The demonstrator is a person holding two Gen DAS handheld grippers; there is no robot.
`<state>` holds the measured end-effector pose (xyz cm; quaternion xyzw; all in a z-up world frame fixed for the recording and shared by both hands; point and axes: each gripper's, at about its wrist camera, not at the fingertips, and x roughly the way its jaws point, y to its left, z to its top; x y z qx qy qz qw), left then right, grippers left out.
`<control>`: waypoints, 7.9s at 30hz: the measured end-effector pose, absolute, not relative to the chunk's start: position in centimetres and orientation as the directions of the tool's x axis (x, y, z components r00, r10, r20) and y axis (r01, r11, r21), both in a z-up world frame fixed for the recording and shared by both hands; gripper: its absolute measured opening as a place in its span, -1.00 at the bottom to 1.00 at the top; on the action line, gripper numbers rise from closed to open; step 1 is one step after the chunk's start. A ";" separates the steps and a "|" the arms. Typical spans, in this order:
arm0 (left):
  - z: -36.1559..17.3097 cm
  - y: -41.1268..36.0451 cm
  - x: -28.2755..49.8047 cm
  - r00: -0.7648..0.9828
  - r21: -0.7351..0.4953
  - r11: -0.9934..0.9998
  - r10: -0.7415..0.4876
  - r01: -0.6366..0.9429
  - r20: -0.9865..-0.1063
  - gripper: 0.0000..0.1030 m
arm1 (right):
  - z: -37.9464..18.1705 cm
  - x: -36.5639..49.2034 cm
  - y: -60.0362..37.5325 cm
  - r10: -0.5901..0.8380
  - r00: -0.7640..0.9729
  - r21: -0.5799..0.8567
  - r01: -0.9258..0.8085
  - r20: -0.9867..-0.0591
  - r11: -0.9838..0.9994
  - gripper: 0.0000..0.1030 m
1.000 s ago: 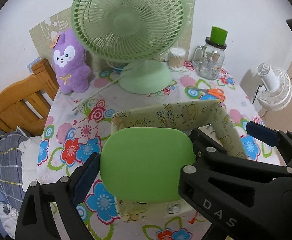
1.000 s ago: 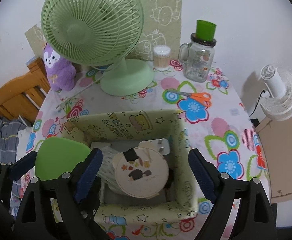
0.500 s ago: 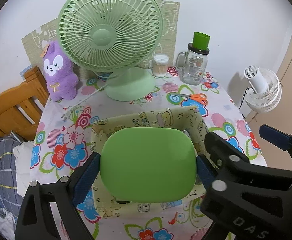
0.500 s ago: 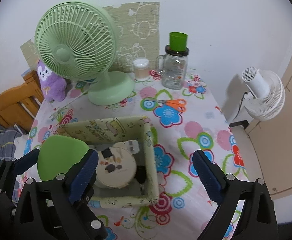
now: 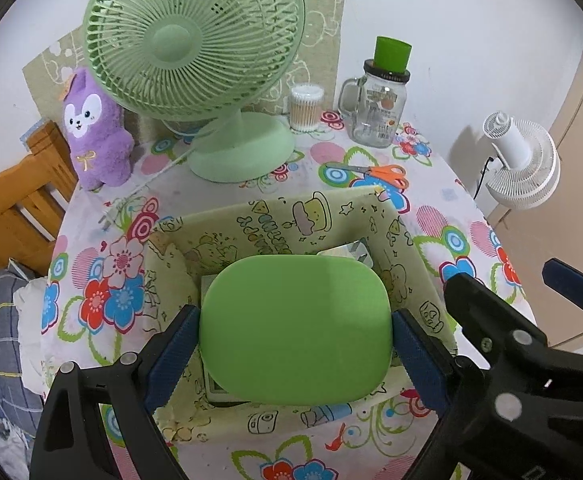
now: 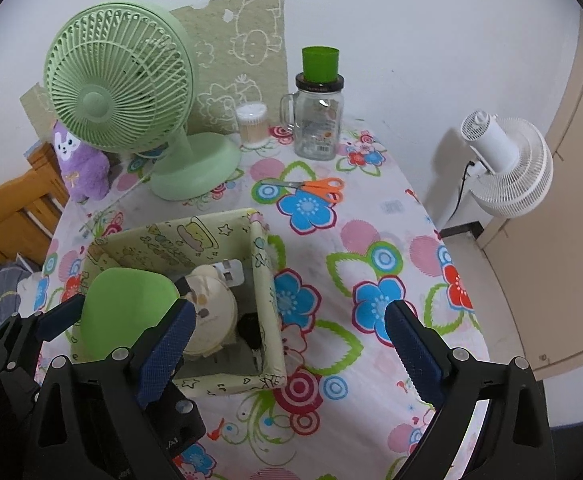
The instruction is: Organize rigid objects
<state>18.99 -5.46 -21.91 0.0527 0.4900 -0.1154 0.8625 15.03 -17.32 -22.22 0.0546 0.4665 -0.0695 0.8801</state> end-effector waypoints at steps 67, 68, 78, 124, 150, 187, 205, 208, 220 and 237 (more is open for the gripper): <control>-17.2 -4.9 10.6 0.581 0.025 0.996 -0.032 0.090 -0.814 0.99 | -19.1 10.0 -17.5 0.090 0.616 0.079 -0.044 -0.782 0.996 0.89; -17.0 -4.9 10.1 0.585 0.023 0.997 -0.026 0.078 -0.811 0.99 | -18.8 9.6 -17.6 0.097 0.617 0.081 -0.054 -0.781 0.995 0.89; -14.0 -2.0 6.3 0.608 -0.004 0.999 0.017 -0.034 -0.794 0.99 | -15.4 6.3 -17.5 0.125 0.673 0.076 -0.102 -0.729 0.992 0.88; -3.8 1.1 -1.6 0.750 -0.021 0.999 -0.041 0.037 -0.660 1.00 | -5.4 -4.2 -17.0 -0.036 0.820 0.042 0.073 -0.572 0.996 0.89; -3.5 -0.5 -2.4 0.763 -0.009 0.999 -0.034 0.037 -0.646 1.00 | -5.0 -5.1 -18.2 -0.047 0.831 0.034 0.079 -0.554 0.996 0.93; -3.4 -0.9 -2.8 0.786 -0.010 0.999 -0.039 0.042 -0.618 1.00 | -4.7 -5.6 -18.0 -0.058 0.843 0.030 0.087 -0.535 0.996 0.98; -3.8 -0.9 -2.5 0.790 0.015 0.999 -0.017 0.034 -0.613 1.00 | -5.3 -5.4 -18.1 -0.063 0.834 0.029 0.094 -0.548 0.995 0.98; -3.8 -1.0 -2.5 0.793 0.036 0.999 0.003 0.024 -0.610 1.00 | -5.6 -5.2 -18.1 -0.058 0.827 0.030 0.090 -0.559 0.995 0.98; -3.9 -0.7 -2.0 0.785 0.020 0.999 -0.020 0.042 -0.619 1.00 | -5.6 -4.7 -17.9 -0.056 0.825 0.042 0.097 -0.562 0.994 0.98; -3.2 -0.3 -1.6 0.797 0.014 0.999 -0.028 0.046 -0.604 1.00 | -4.8 -4.3 -17.2 -0.063 0.838 0.034 0.097 -0.542 0.995 0.98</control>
